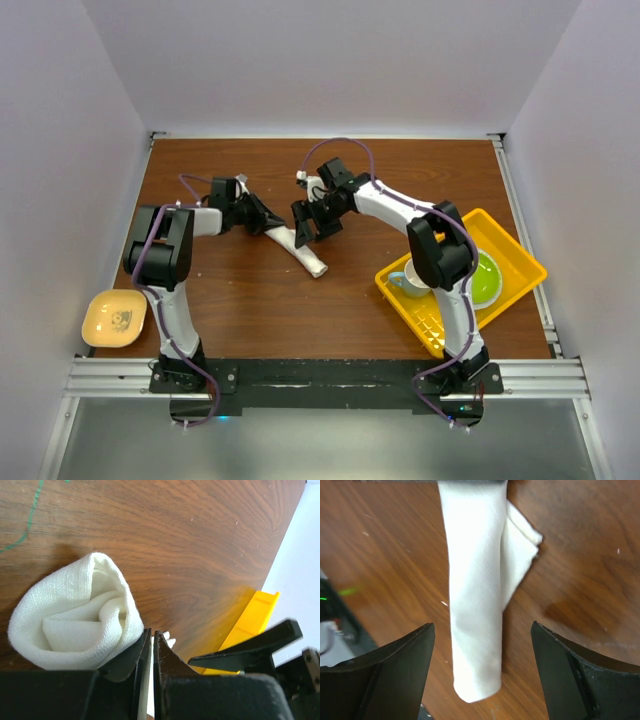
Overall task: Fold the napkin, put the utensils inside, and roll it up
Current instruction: Roll the napkin with the utensil
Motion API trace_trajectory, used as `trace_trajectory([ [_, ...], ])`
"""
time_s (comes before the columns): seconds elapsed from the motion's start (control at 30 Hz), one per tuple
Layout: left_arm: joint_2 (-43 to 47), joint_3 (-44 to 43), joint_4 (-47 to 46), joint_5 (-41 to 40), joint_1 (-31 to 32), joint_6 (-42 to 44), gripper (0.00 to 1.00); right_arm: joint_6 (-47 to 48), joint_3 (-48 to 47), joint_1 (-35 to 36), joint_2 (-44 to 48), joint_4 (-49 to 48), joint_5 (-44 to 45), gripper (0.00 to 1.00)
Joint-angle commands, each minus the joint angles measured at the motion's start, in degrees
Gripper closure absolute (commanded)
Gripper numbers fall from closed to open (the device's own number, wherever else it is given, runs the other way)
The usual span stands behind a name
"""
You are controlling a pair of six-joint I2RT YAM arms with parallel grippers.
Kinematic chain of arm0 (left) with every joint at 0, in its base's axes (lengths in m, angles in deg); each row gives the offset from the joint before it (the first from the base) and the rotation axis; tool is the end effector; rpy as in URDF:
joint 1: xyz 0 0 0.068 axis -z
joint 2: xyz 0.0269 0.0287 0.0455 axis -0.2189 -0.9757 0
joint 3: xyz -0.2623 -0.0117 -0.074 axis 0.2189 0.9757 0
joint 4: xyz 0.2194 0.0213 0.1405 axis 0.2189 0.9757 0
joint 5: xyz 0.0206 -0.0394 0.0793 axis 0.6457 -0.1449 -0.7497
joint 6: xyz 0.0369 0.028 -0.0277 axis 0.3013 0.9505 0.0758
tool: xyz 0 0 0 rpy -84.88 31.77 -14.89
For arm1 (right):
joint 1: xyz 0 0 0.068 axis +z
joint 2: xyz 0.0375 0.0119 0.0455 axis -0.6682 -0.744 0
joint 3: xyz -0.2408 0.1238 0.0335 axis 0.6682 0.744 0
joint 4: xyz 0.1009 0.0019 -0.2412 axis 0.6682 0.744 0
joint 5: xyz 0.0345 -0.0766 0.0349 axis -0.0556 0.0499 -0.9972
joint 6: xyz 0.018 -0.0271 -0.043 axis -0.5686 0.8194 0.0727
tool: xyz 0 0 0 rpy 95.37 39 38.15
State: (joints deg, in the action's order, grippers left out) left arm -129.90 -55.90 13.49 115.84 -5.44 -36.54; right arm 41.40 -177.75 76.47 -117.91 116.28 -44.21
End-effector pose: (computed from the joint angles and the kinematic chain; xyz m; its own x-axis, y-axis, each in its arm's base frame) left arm 0.3852 -0.0680 0.1178 -0.8071 -0.5813 -0.1036 -0.2905 0.5437 -0.7874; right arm 0.3758 0.2810 0.1807 -0.8325 -0.3840 -0.3994 -0.5514 0.6444 0.5297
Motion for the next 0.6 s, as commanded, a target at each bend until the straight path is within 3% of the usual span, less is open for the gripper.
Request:
trace_trajectory([
  [0.0,-2.13,-2.41,3.61,-2.19,-0.43,2.98,0.89,5.18,3.64,3.94,3.83,2.83,13.08,0.20],
  [0.13,-3.27,-5.05,7.65,-2.45,-0.43,4.56,0.90,5.36,7.59,5.62,4.80,0.72,19.59,0.27],
  [0.27,-4.67,-7.68,12.13,-1.84,-0.43,6.14,0.90,6.67,11.29,5.71,6.99,-1.39,26.35,0.43],
  [0.33,-5.20,-8.39,13.28,-1.40,-0.43,6.93,0.90,10.08,10.42,7.46,7.87,-1.04,27.77,0.44],
  [0.47,-5.29,-8.92,13.90,-0.96,-0.43,6.67,0.90,16.34,9.36,12.47,11.12,-3.41,32.94,0.29],
  [0.5,-5.29,-9.01,13.99,-0.87,-0.43,6.41,0.90,17.04,9.01,13.96,11.30,-3.85,35.40,0.22],
  [0.57,-5.29,-9.36,14.25,-0.70,-0.43,6.23,0.90,19.33,7.08,15.19,10.52,-5.08,37.08,0.17],
])
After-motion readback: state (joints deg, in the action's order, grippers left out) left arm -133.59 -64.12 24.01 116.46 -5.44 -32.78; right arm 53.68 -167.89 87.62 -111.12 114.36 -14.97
